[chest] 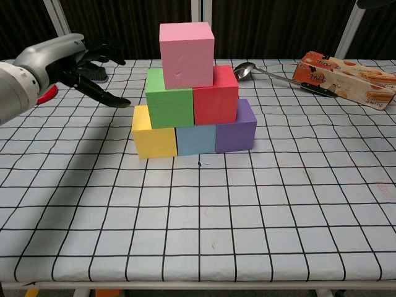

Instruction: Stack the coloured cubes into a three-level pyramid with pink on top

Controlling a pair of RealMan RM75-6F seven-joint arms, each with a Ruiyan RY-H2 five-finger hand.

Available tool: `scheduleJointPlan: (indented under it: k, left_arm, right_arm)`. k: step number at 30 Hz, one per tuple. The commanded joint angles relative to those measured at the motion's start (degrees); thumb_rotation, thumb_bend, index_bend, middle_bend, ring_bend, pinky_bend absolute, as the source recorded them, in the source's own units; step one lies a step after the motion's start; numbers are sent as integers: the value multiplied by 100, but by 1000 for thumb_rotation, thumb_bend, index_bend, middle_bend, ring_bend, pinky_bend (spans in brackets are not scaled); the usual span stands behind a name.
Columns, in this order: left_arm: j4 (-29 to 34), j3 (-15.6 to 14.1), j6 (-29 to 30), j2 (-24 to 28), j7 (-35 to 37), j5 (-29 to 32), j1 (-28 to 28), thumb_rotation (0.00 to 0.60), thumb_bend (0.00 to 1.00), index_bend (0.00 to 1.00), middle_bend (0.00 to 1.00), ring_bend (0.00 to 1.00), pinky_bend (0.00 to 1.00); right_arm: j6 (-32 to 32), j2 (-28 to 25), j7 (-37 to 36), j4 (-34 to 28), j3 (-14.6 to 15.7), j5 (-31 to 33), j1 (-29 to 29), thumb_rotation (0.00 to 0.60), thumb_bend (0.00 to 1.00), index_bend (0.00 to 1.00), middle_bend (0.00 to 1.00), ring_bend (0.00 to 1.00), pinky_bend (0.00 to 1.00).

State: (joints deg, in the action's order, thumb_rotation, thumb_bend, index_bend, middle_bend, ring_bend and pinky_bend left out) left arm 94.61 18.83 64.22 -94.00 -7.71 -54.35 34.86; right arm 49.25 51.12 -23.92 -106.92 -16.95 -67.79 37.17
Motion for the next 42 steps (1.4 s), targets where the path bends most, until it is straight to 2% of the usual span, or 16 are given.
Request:
scheduleJointPlan:
  k: [1,27,42]
  left_arm:
    - [3,-4,-16,-27,-18,31,27,600,0,95,146,53,80]
    - [66,17,-41,-211,-289,321,299,600,0,94,146,52,80]
    - [98,-2,-19,-118,-313,389,312,600,0,93,146,53,81]
  right_arm:
    - [-10,-10,-44,23,1,-22,-23,600,123,0,0,0,0]
    - [-48,17,-642,333,42,-379,-212,600,123,0,0,0,0]
    - [-80,43,-744,401,49,-447,-211,600,122,0,0,0,0]
